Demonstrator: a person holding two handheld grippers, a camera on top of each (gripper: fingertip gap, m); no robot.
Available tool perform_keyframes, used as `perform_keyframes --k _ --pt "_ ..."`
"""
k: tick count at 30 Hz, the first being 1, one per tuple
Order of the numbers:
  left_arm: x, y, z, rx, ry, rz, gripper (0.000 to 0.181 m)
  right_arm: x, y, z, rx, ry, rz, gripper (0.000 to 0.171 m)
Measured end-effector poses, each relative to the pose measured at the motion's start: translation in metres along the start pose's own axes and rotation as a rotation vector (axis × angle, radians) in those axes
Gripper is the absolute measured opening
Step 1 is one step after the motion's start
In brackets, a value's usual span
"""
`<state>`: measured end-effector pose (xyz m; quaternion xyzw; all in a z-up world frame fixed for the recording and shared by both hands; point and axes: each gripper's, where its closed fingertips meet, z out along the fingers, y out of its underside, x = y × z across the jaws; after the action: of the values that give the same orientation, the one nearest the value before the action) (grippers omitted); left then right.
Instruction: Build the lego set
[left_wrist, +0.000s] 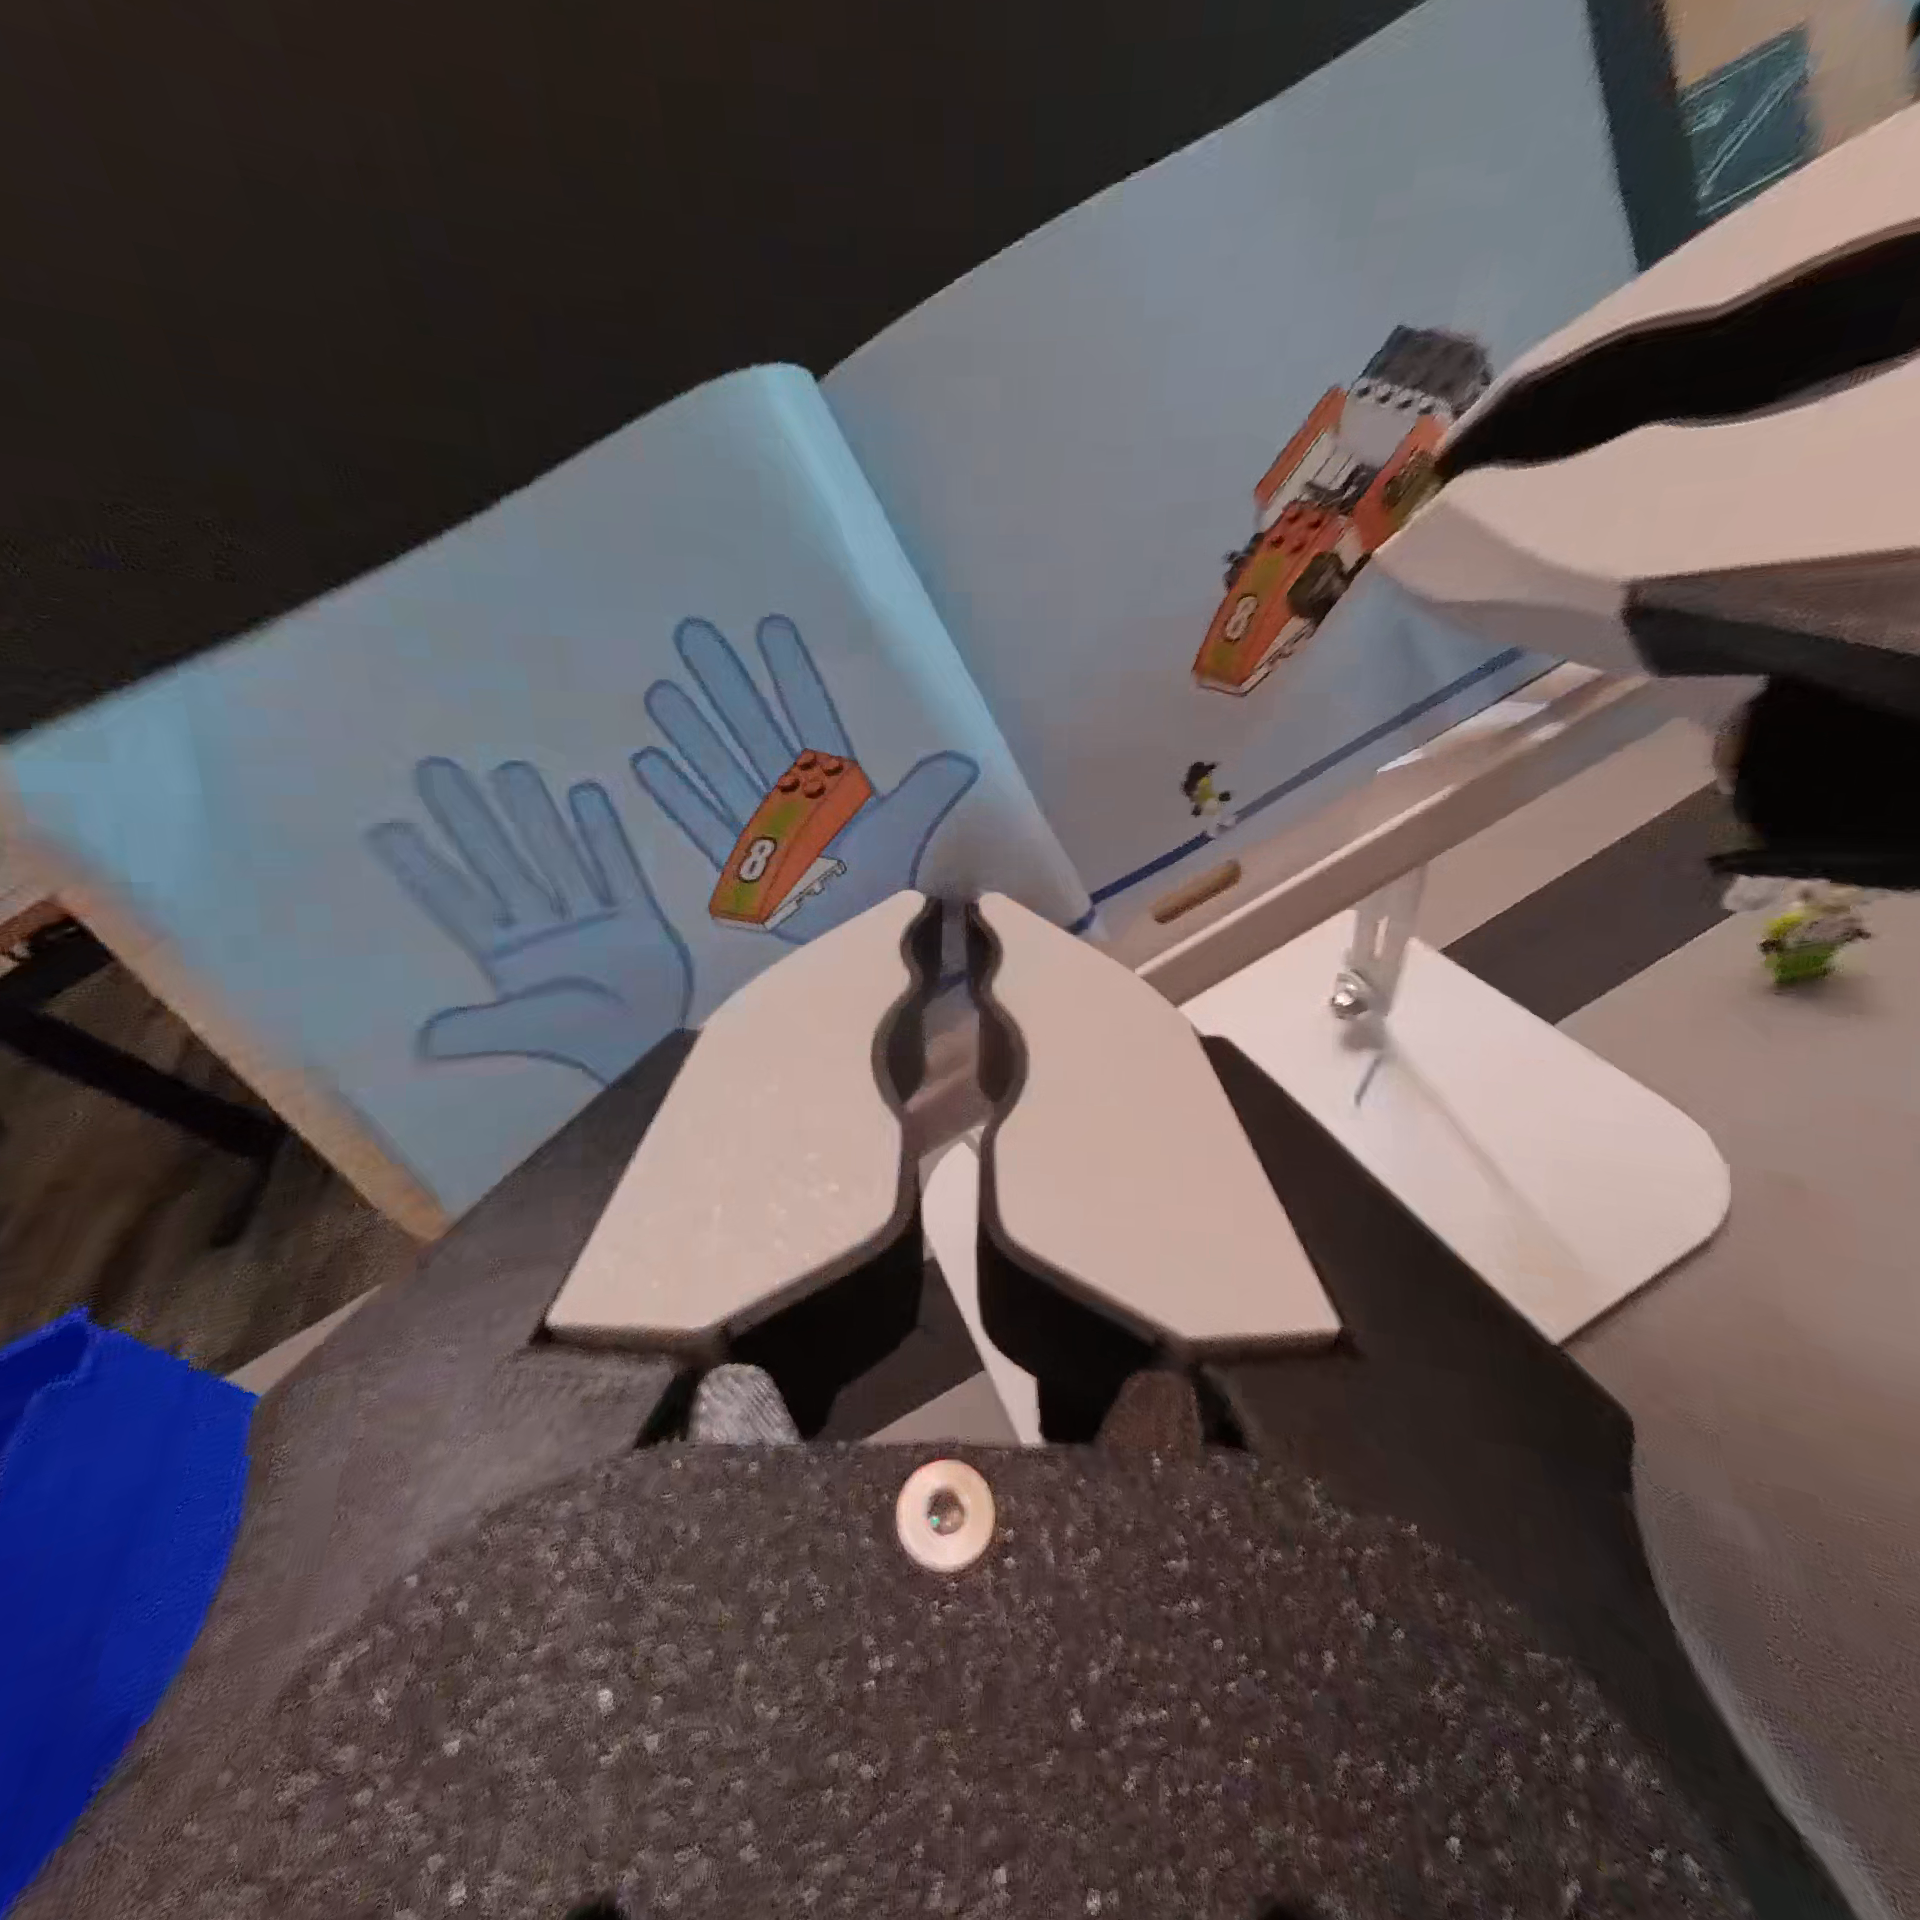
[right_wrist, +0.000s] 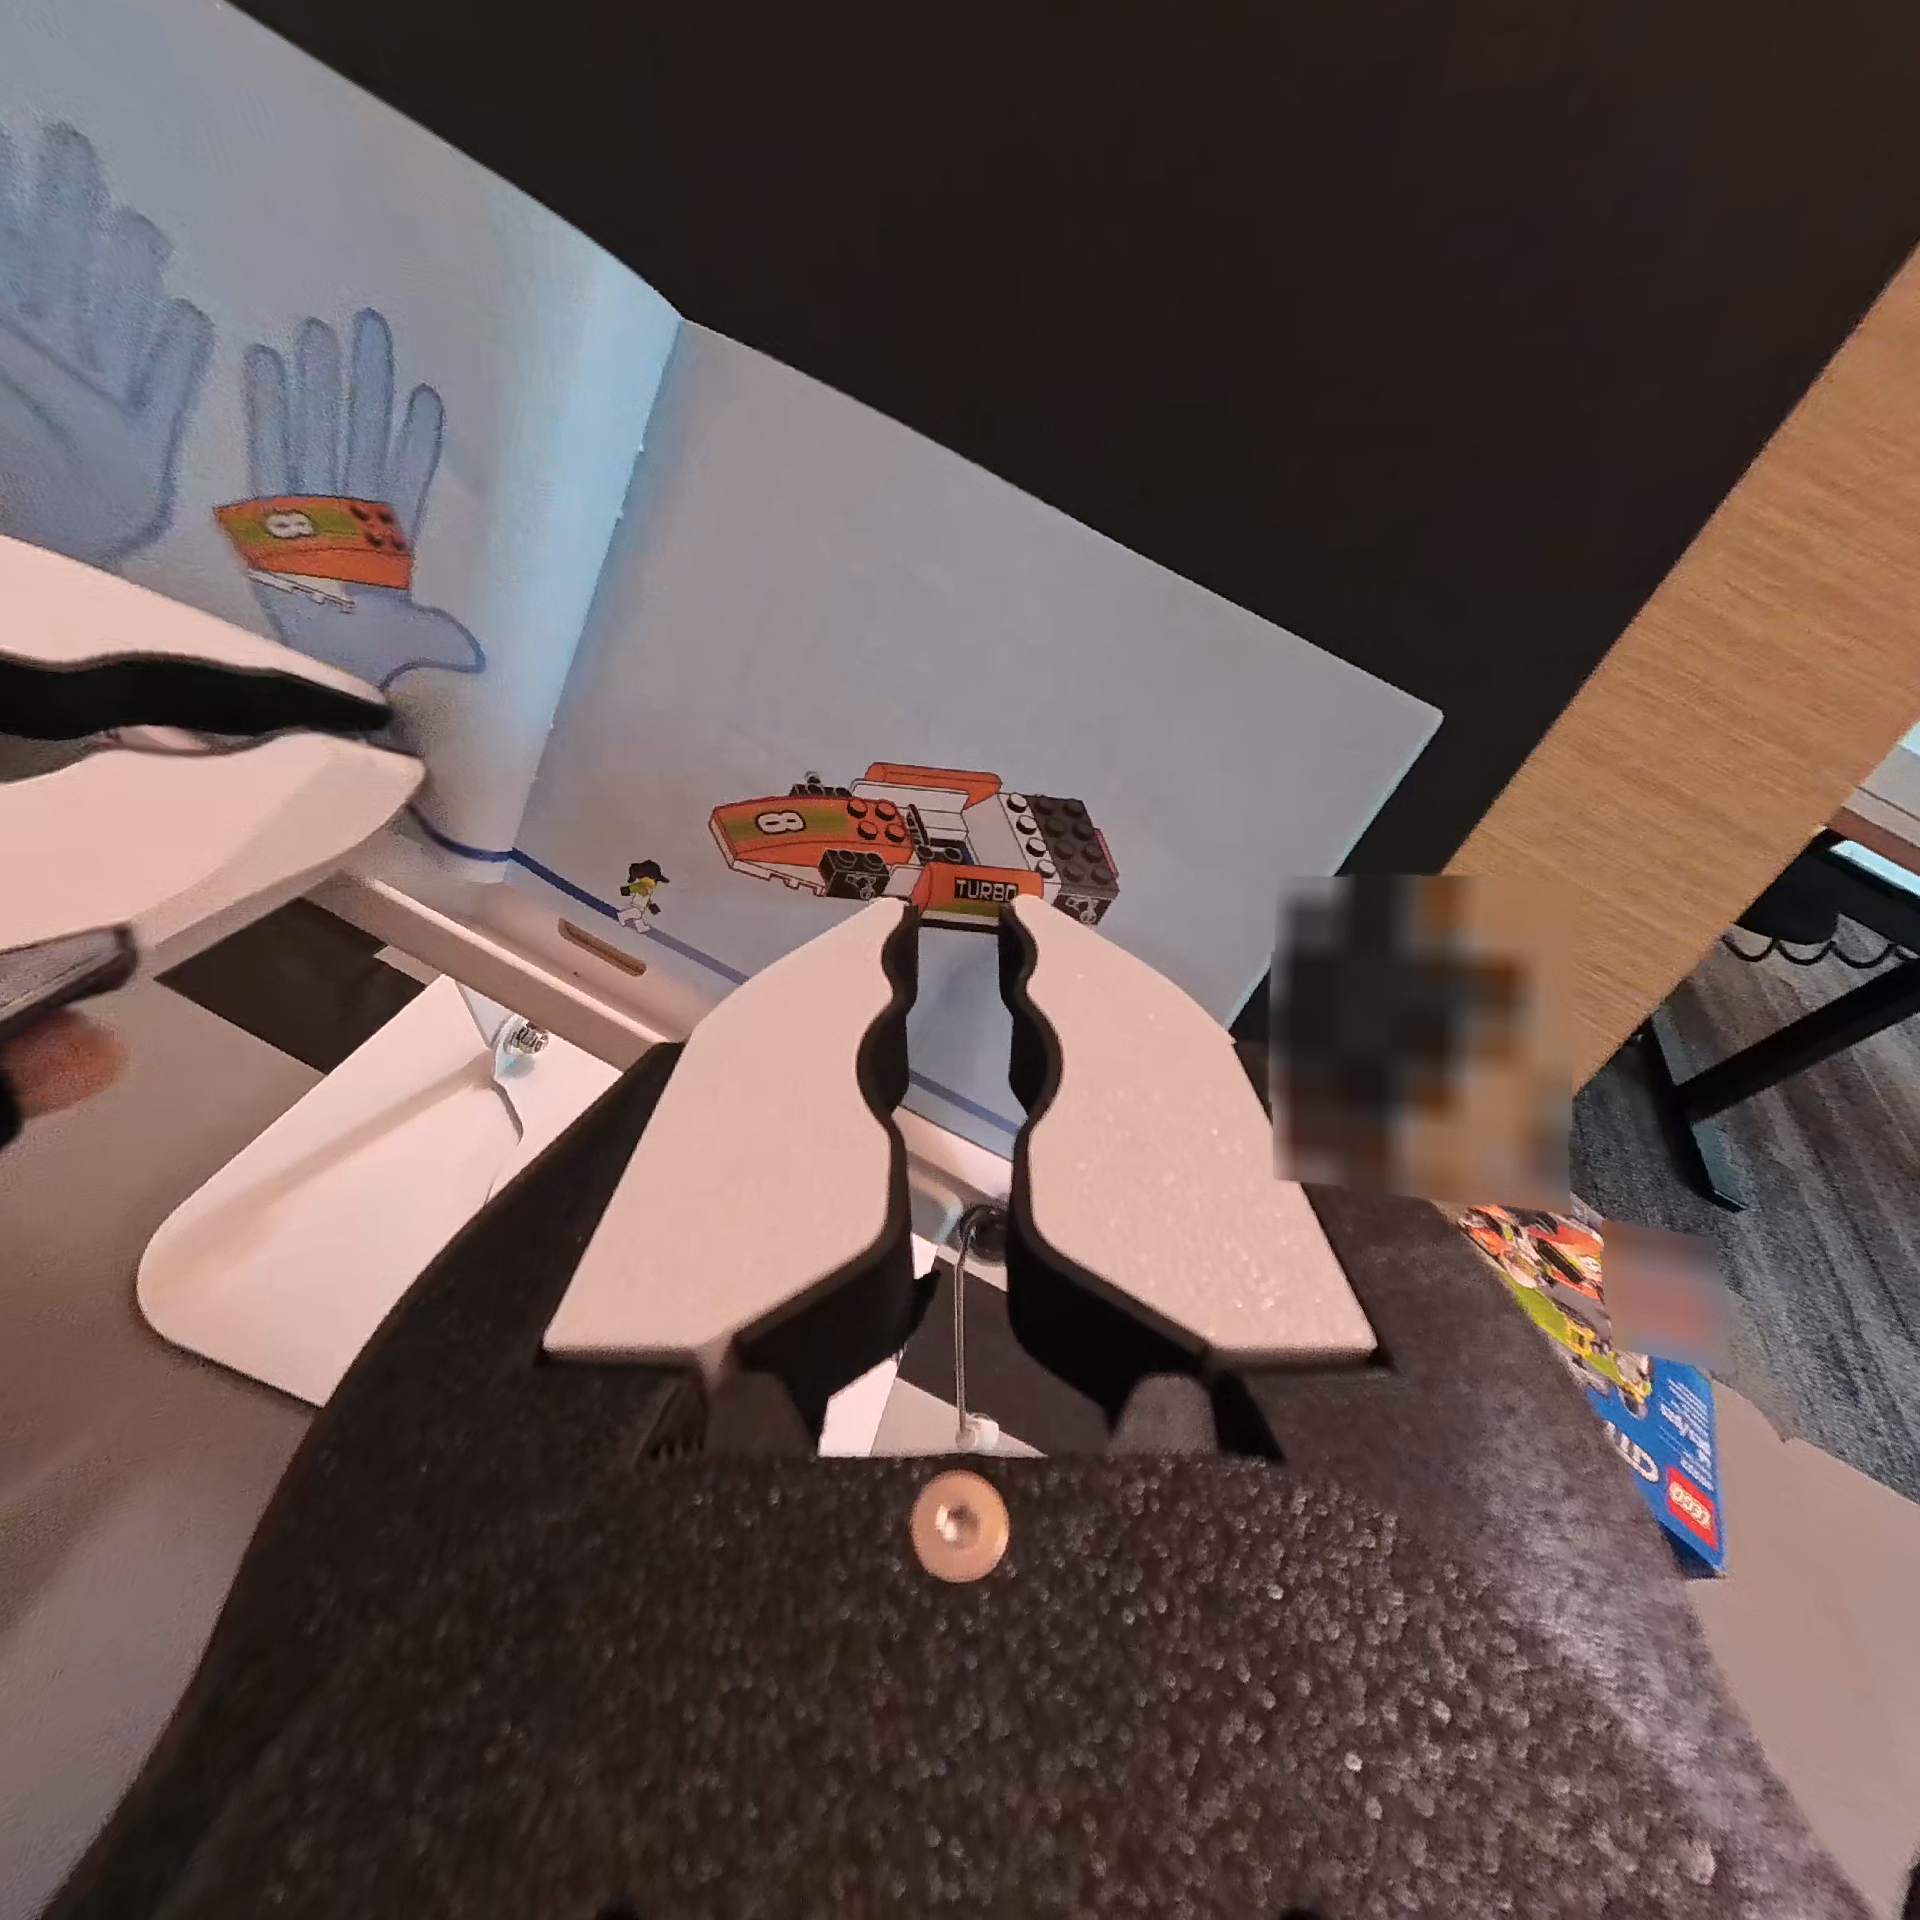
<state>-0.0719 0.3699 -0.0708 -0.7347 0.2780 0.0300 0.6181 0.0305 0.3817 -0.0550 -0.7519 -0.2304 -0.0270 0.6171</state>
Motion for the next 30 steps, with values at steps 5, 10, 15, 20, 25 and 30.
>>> perform_keyframes --k 5,10,15,20,25,30 --pt "-0.009 0.001 -0.003 -0.060 0.010 -0.053 0.005 -0.001 0.001 0.000 0.002 0.010 -0.034 0.016" --pt "0.007 -0.042 -0.020 0.070 0.022 0.025 0.002 -0.002 0.000 0.000 -0.002 0.010 -0.029 0.017" --pt "0.038 -0.045 0.002 0.007 0.082 0.159 0.000 -0.002 -0.001 0.001 0.002 0.007 -0.011 0.017" --pt "0.026 -0.026 0.020 -0.090 0.116 0.095 0.000 0.000 0.001 0.001 0.007 -0.003 -0.005 0.016" --pt "0.015 -0.022 0.017 -0.102 0.086 0.106 0.000 0.005 0.006 -0.001 0.020 -0.025 -0.014 0.012" --pt "0.010 -0.018 0.012 -0.092 0.081 0.129 0.000 0.007 0.013 -0.007 0.032 -0.114 -0.065 0.015"
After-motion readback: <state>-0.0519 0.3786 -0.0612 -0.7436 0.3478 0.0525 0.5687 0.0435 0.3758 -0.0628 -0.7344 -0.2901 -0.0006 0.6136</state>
